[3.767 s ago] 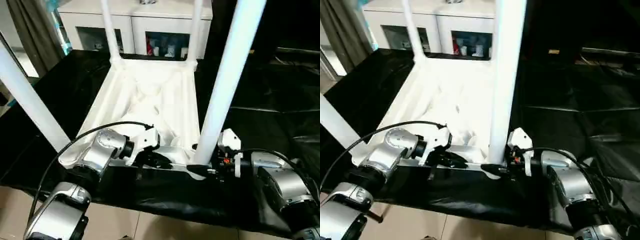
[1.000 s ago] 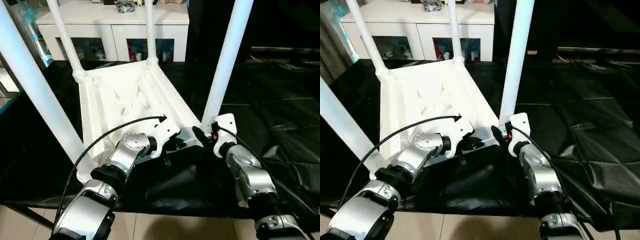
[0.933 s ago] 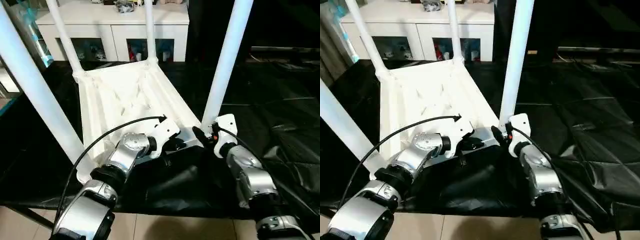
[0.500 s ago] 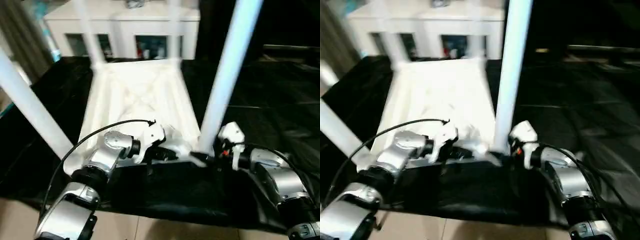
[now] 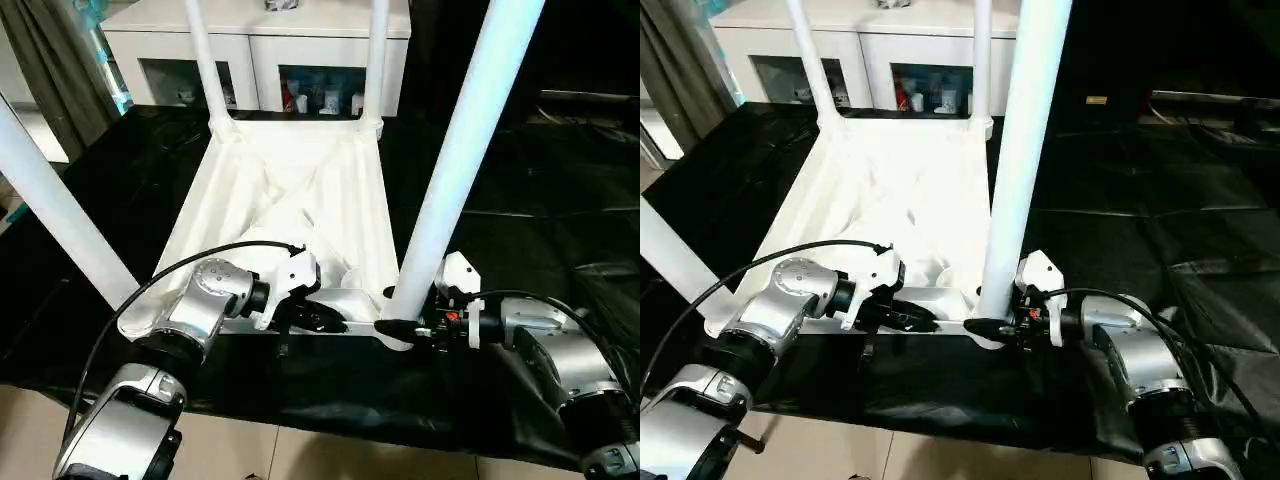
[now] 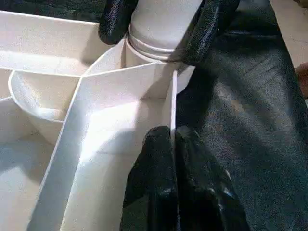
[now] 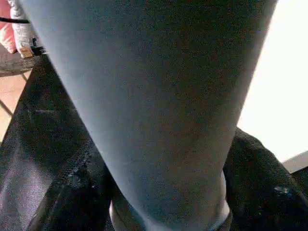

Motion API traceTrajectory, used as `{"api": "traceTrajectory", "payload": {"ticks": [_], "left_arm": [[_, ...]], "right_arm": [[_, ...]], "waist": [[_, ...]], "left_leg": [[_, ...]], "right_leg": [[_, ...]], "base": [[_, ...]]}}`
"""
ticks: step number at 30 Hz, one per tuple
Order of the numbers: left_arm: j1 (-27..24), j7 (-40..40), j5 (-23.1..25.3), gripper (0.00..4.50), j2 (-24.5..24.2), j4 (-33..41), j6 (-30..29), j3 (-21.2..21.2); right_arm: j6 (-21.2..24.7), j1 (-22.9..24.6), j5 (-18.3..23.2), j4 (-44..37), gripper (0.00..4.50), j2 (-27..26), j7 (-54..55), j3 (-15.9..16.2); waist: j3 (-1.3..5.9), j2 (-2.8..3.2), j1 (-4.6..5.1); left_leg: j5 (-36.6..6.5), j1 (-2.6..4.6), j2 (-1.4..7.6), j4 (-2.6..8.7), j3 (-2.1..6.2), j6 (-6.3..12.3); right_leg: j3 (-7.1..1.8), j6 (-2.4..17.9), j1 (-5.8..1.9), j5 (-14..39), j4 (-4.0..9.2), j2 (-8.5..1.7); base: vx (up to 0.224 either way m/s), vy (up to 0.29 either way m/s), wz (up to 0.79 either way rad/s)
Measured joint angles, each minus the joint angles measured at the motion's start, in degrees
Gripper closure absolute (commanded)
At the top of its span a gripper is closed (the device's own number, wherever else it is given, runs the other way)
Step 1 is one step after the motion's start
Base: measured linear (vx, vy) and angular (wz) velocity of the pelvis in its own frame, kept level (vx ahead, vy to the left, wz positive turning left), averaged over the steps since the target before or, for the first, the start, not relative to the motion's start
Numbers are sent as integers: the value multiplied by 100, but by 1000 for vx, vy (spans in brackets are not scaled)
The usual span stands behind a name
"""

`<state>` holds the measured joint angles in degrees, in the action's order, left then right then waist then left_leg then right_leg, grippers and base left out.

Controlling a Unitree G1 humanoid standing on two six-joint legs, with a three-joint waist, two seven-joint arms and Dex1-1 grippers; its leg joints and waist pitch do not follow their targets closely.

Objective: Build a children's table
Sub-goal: Rotate leg to tighten

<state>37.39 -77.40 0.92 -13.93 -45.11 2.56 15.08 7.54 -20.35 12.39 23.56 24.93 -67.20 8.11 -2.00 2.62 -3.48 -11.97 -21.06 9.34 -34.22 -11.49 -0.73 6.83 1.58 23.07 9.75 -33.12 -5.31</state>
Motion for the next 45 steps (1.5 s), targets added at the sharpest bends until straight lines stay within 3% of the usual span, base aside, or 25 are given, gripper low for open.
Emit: {"api": "traceTrajectory", "payload": {"ticks": [7, 9, 13, 16, 19, 20, 22, 24, 27, 31, 36, 40, 43, 45], "left_arm": [[1, 502, 78, 450, 118, -66, 22, -61], [44, 1134, 178, 450, 295, -185, 3, -121], [150, 2003, 359, 450, 632, -390, -72, -164], [229, 2501, 456, 450, 829, -520, -119, -178], [293, 2983, 557, 450, 1089, -636, -170, -179], [295, 3050, 565, 450, 1135, -646, -180, -175], [294, 3045, 566, 450, 1147, -644, -181, -171], [293, 3001, 566, 450, 1151, -616, -181, -158], [290, 2882, 561, 450, 1130, -590, -181, -164], [290, 2634, 530, 450, 1051, -555, -181, -173], [199, 1442, 296, 450, 543, -361, -113, -107], [192, 718, 158, 450, 314, -255, -88, -44], [192, 221, 66, 450, 124, -154, -89, -4], [186, -47, 37, 450, 25, -96, -116, 56]], "right_arm": [[-29, 21, -132, 114, 185, -264, 687, -120], [-76, -50, -215, 377, 186, -610, 1708, -350], [67, -141, -349, 563, 186, -1101, 3044, -654], [142, -186, -426, 592, 186, -1442, 3835, -788], [85, -280, -560, 685, 186, -1633, 4482, -894], [47, -277, -582, 697, 131, -1652, 4577, -900], [-51, -227, -612, 683, 117, -1664, 4607, -900], [-162, -160, -700, 638, 115, -1666, 4567, -886], [-196, -158, -707, 632, 75, -1545, 4255, -881], [-153, -148, -566, 574, 75, -1255, 3551, -800], [-85, 72, -308, 137, 75, -480, 1811, -397], [11, 73, -137, -30, 75, -69, 833, -215], [50, 18, -28, -100, 75, 80, 253, -87], [69, 13, 48, -100, 75, 156, -4, -34]], "waist": [[6, -11, 33], [10, -20, 140], [7, -24, 208], [9, -19, 289], [29, 25, 361], [36, 36, 380], [39, 41, 395], [40, 41, 391], [41, 45, 385], [38, 43, 375], [29, 37, 299], [26, 32, 146], [23, 18, 48], [18, 11, -18]], "left_leg": [[3, 5, 1, -8, 0, -4], [-14, 23, -2, -9, 1, -40], [-15, 104, -5, -7, 3, -44], [-20, 110, -6, -3, 17, -52], [-23, 101, -18, 9, 19, -51], [-25, 101, -27, 9, 19, -47], [-30, 100, -40, 9, 17, -38], [-32, 96, -45, 9, 15, -33], [-32, 92, -45, 9, 12, -31], [-34, 91, -45, 11, 13, -30], [-25, 71, -25, 64, 15, -17], [-17, 50, -7, 62, 13, 3], [-35, -22, -6, 0, 9, 21], [-37, -33, -1, -17, 9, 24]], "right_leg": [[0, 13, -17, -13, 0, 0], [-2, -14, -41, -3, 9, 0], [-1, -21, -86, 1, 17, -2], [13, -27, -107, 5, 53, -1], [11, -28, -125, 5, 121, -2], [4, -28, -133, 5, 136, -5], [-11, -28, -133, 5, 138, -8], [-21, -27, -133, 5, 138, -8], [-26, -26, -129, 2, 134, -8], [-28, -24, -122, -3, 105, -8], [-9, -43, -108, 1, 94, 6], [7, -22, -76, 6, 78, 10], [1, 7, 16, 36, -5, 0], [2, 9, 26, 37, -14, 1]], "base": [[0, 0, 0], [0, 0, 0], [0, 0, 0], [0, 0, 0], [0, 0, 0], [0, 0, 0], [0, 0, 0], [0, 0, 0], [0, 0, 0], [0, 0, 0], [0, 0, 0], [14, -2, 0], [0, 0, 0], [0, 0, 0]]}}
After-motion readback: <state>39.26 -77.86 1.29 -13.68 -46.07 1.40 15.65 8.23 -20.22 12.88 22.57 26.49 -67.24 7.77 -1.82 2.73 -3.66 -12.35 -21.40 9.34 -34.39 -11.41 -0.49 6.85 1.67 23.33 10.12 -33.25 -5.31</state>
